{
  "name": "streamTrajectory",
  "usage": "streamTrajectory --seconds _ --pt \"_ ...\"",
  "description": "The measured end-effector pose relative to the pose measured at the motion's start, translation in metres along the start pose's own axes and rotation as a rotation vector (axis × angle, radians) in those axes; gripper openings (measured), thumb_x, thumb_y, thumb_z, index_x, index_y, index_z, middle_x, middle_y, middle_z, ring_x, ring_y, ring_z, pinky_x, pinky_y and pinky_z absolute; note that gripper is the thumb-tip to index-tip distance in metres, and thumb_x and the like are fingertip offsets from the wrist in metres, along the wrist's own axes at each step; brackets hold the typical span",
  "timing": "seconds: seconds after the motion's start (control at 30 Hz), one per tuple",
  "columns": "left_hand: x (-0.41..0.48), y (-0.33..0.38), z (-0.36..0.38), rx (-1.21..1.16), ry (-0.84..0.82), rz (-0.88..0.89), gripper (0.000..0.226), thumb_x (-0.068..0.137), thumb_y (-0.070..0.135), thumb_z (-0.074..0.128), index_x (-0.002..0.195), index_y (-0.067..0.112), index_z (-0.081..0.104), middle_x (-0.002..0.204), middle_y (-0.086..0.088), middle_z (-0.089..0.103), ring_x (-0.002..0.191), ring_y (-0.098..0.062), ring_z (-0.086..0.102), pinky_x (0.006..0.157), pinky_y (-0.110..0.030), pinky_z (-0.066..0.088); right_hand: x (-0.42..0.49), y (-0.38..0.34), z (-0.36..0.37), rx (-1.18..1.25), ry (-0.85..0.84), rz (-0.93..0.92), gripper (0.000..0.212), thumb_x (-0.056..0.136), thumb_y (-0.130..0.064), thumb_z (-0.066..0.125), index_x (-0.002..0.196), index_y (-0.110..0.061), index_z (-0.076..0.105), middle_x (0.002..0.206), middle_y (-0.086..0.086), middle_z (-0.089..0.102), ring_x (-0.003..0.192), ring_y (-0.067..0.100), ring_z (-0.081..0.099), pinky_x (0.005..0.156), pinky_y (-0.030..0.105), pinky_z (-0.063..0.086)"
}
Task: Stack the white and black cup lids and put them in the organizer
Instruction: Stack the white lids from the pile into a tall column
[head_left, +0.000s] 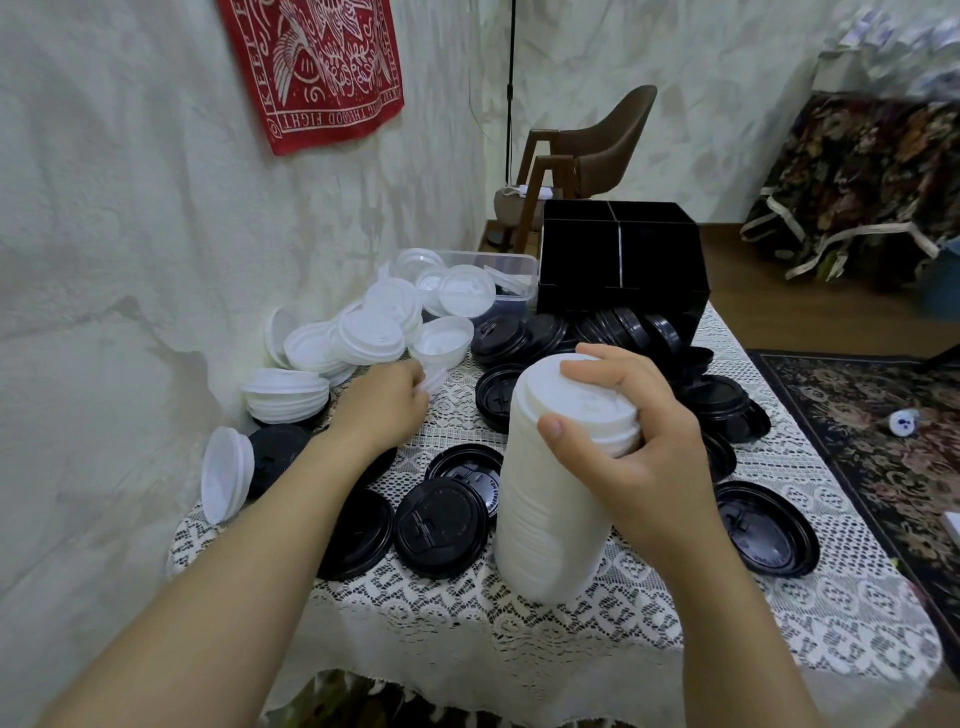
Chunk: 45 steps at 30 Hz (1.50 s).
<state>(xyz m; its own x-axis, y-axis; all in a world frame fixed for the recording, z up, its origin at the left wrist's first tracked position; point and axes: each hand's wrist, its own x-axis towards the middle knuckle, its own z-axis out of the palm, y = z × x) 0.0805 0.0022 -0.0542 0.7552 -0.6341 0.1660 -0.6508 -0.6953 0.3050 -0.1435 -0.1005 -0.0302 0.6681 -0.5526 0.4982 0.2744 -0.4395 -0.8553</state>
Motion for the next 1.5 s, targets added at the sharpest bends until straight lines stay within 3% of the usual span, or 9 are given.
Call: streamTrajectory --seconds 0.37,0.5,0.63,0.77,0.9,1.03,1.2,1.37,1.5 --pt "0.010 0.005 0.001 -0.426 0.060 -0.126 0.043 0.096 -0.001 0.036 0.135 0.013 0.049 0.133 -0.012 0.054 0.120 -0.028 0.050 0.088 -0.030 0.037 -0.001 -0.001 0.001 0.009 0.005 -0.002 0.037 0.066 -0.053 0.068 0.099 -0.036 0.064 0.123 -0.020 0.054 0.117 -0.003 0.051 0.088 0.009 0.041" --pt "0.008 0.007 0.003 -0.275 -0.066 -0.136 0.062 0.086 -0.012 0.037 0.145 0.009 0.039 0.148 -0.016 0.040 0.134 -0.031 0.039 0.105 -0.037 0.033 -0.001 -0.001 0.001 0.013 0.004 -0.001 0.037 0.067 -0.053 0.068 0.099 -0.035 0.064 0.123 -0.020 0.054 0.117 -0.002 0.051 0.088 0.009 0.041" --pt "0.010 0.001 0.006 -0.084 -0.112 -0.109 0.048 0.085 -0.008 0.042 0.132 0.001 0.047 0.135 -0.022 0.044 0.123 -0.037 0.046 0.101 -0.042 0.039 -0.001 0.000 0.001 0.009 0.005 -0.001 0.036 0.067 -0.052 0.068 0.099 -0.036 0.064 0.123 -0.020 0.054 0.118 -0.001 0.051 0.092 0.014 0.042" --pt "0.010 0.000 0.007 0.052 -0.226 -0.069 0.053 0.086 -0.003 0.045 0.138 -0.001 0.034 0.143 -0.020 0.037 0.131 -0.034 0.039 0.105 -0.041 0.036 0.000 0.000 0.001 0.008 0.007 -0.003 0.035 0.067 -0.053 0.068 0.098 -0.037 0.063 0.123 -0.019 0.054 0.118 -0.001 0.051 0.092 0.013 0.042" --pt "0.011 -0.003 0.011 0.132 -0.389 -0.057 0.087 0.081 0.005 0.053 0.154 0.013 0.006 0.161 -0.012 0.007 0.146 -0.031 0.018 0.115 -0.046 0.025 0.000 0.001 0.001 0.009 0.009 -0.010 0.036 0.067 -0.052 0.068 0.099 -0.035 0.063 0.123 -0.017 0.055 0.119 0.002 0.051 0.094 0.017 0.043" --pt "0.016 -0.004 0.013 0.180 -0.440 0.000 0.096 0.075 0.004 0.056 0.155 0.025 0.007 0.163 -0.002 0.000 0.148 -0.026 0.012 0.117 -0.046 0.023 0.000 0.001 0.001 0.013 0.007 -0.004 0.035 0.067 -0.052 0.068 0.098 -0.037 0.063 0.124 -0.013 0.055 0.119 0.002 0.052 0.094 0.018 0.043" --pt "0.026 -0.003 0.010 0.222 -0.428 0.038 0.086 0.078 0.012 0.062 0.153 0.023 0.021 0.157 -0.006 0.024 0.142 -0.031 0.027 0.115 -0.042 0.027 0.000 0.001 0.001 0.015 -0.001 -0.002 0.037 0.067 -0.052 0.069 0.100 -0.035 0.063 0.124 -0.015 0.054 0.119 0.002 0.052 0.094 0.019 0.045" --pt "0.028 -0.002 0.009 0.179 -0.353 0.034 0.077 0.078 0.049 0.072 0.141 0.018 0.040 0.139 -0.011 0.040 0.128 -0.029 0.041 0.102 -0.037 0.037 0.001 0.001 0.001 0.017 0.001 -0.016 0.036 0.068 -0.051 0.068 0.100 -0.034 0.063 0.122 -0.017 0.054 0.117 -0.001 0.052 0.090 0.012 0.042" --pt "0.025 -0.008 0.011 -0.002 -0.375 0.060 0.078 0.075 0.017 0.073 0.144 0.016 0.036 0.140 -0.009 0.044 0.123 -0.023 0.045 0.095 -0.028 0.038 0.000 0.002 0.001 0.016 0.002 -0.015 0.036 0.069 -0.051 0.068 0.100 -0.034 0.063 0.123 -0.015 0.055 0.117 0.001 0.052 0.091 0.013 0.042"
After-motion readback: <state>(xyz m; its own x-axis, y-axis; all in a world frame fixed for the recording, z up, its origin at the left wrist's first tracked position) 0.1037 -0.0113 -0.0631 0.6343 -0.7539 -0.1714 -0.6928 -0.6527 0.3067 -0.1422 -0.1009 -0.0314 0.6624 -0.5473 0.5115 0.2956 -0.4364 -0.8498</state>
